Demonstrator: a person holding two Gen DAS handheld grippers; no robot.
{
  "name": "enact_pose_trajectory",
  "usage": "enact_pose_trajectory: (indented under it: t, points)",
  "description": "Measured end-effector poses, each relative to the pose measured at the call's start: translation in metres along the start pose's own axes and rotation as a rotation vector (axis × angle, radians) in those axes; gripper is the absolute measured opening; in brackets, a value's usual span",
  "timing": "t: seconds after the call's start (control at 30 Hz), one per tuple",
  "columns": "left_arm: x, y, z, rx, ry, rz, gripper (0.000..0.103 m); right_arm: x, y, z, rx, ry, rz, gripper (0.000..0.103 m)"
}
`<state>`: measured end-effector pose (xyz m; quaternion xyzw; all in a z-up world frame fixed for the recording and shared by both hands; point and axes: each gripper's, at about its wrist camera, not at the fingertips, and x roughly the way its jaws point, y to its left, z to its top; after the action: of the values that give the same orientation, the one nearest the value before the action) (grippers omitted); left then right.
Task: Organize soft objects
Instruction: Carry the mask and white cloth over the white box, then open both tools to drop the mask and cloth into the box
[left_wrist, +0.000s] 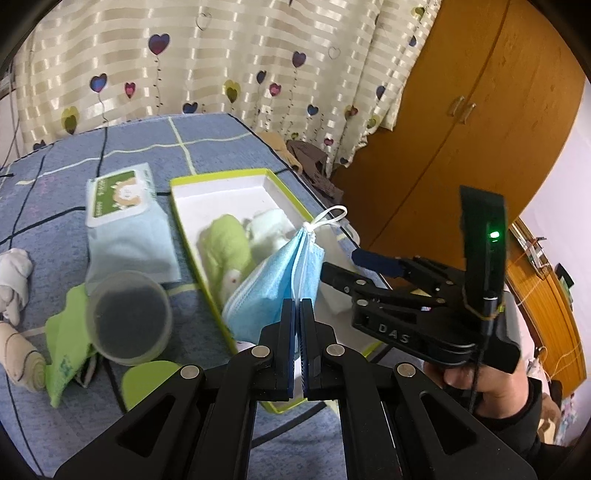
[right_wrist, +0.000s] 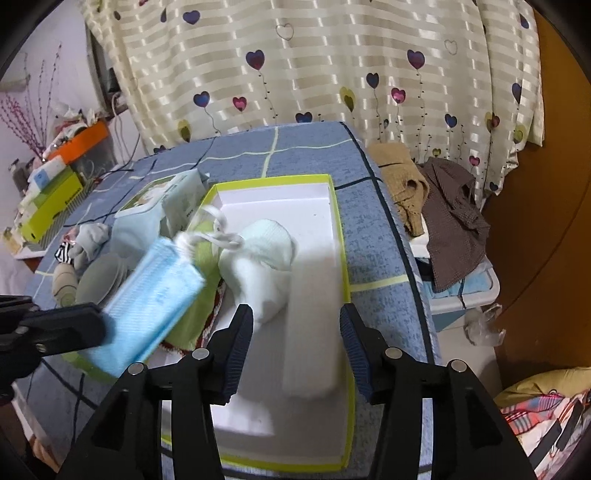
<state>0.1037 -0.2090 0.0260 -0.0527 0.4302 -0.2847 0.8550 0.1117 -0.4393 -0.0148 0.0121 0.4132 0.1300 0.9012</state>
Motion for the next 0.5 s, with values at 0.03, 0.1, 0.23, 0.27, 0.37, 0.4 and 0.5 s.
enact_pose_trajectory:
  t: [0.03,0.1,0.23,0.27,0.37,0.4,0.5]
  points:
    - [0.004,-0.001,0.0,0.001,0.007,-0.002,0.002,-0.003,-0.002,-0.001,0.002,-0.005,-0.004,0.048]
    - [0.012,-0.002,0.0,-0.005,0.024,-0.002,0.002,-0.009,-0.005,-0.002,0.007,-0.012,-0.011,0.048]
    - [0.026,-0.006,0.0,-0.008,0.052,-0.011,0.002,-0.02,-0.011,-0.003,0.013,-0.034,-0.005,0.048]
    - [0.029,-0.007,0.0,-0.005,0.055,-0.014,0.002,-0.022,-0.012,-0.003,0.014,-0.038,-0.004,0.049]
    - [0.042,-0.014,0.001,0.009,0.078,-0.03,0.002,-0.027,-0.016,-0.003,0.021,-0.049,-0.007,0.049]
    - [0.047,-0.015,0.001,0.013,0.088,-0.038,0.002,-0.028,-0.019,-0.003,0.026,-0.051,-0.009,0.049]
    - [0.056,-0.017,0.0,0.016,0.11,-0.054,0.002,-0.029,-0.022,-0.003,0.034,-0.048,-0.015,0.049]
